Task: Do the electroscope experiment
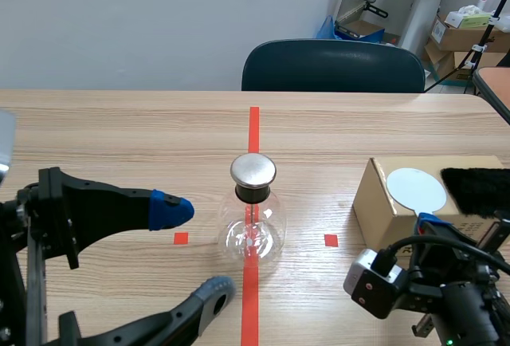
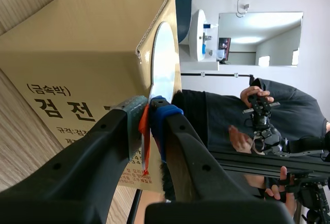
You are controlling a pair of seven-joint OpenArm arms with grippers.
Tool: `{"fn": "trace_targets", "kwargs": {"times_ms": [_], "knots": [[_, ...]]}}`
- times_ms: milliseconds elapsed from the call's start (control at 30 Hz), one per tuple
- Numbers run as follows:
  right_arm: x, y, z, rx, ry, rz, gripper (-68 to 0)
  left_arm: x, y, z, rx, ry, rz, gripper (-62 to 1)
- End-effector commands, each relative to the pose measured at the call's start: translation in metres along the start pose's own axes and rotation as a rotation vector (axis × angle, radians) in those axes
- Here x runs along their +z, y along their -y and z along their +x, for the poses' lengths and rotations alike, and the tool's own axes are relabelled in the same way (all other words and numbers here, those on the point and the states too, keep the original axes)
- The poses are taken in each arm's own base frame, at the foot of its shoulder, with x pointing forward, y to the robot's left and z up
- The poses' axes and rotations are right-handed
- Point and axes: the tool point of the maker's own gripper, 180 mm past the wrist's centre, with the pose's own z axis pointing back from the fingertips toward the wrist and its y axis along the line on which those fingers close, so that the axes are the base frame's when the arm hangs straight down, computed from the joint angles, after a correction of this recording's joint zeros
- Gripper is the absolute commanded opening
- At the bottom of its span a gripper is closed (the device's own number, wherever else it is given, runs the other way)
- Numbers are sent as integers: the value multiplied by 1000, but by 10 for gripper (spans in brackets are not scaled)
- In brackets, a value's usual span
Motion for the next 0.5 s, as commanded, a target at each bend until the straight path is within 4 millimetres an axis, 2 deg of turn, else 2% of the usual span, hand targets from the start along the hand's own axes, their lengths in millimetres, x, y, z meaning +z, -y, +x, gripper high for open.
{"fn": "trace_targets", "kwargs": {"times_ms": [0,467], "knots": [[-4,9,-4,14,-2,-28,-667,-1,3,9,6,35,-7,-187],[-4,9,-4,14,-2,-28,-667,-1,3,8,6,28,-7,-187]]}}
